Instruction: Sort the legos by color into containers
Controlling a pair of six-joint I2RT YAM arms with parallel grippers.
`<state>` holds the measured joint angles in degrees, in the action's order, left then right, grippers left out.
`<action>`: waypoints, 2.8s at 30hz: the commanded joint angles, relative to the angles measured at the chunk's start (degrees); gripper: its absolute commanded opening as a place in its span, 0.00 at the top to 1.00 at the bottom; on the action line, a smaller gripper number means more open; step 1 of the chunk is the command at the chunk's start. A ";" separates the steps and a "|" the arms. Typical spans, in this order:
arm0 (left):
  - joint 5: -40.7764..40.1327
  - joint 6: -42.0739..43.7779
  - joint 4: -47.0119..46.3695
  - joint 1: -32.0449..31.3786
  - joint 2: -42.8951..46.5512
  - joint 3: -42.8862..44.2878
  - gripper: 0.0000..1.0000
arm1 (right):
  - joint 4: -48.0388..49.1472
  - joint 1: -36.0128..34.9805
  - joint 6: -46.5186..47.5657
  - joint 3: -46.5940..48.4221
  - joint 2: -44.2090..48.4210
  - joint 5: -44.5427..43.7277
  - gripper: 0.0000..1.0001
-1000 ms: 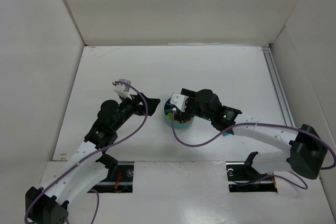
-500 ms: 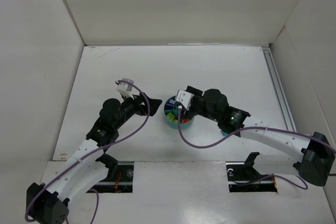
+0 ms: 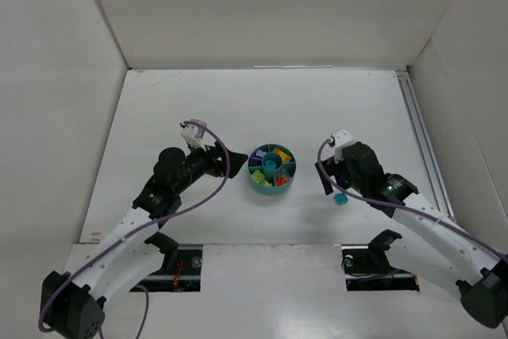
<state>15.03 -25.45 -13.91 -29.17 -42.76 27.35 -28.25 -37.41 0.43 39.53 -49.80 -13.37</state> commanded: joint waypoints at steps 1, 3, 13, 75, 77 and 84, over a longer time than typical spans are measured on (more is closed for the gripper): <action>1.32 -0.21 -2.61 -0.10 0.40 -0.46 0.00 | -6.04 5.74 -6.31 -5.58 1.81 8.78 0.00; 1.32 -0.21 -2.00 -0.10 0.92 -0.46 0.00 | -4.98 7.25 -5.79 -7.35 1.81 12.81 0.02; 1.85 -0.21 -2.00 -0.10 1.98 -1.60 0.00 | -2.60 9.72 -5.08 -8.94 -8.03 11.97 0.10; -2.11 -4.69 1.52 -0.10 4.09 -2.13 0.00 | 20.87 -11.02 17.68 17.96 -23.07 17.77 0.31; -2.11 -5.22 1.52 -0.10 4.09 -1.60 0.00 | 20.87 -11.02 17.06 17.34 -21.66 15.40 0.24; -6.41 -8.12 5.29 -0.10 4.09 -0.99 0.00 | 13.59 -11.02 14.52 15.41 -13.75 -1.91 0.00</action>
<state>11.40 -31.42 -9.47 -29.17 -39.20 25.08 -12.03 -48.10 16.51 55.35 -66.61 -5.23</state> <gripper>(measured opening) 0.997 0.995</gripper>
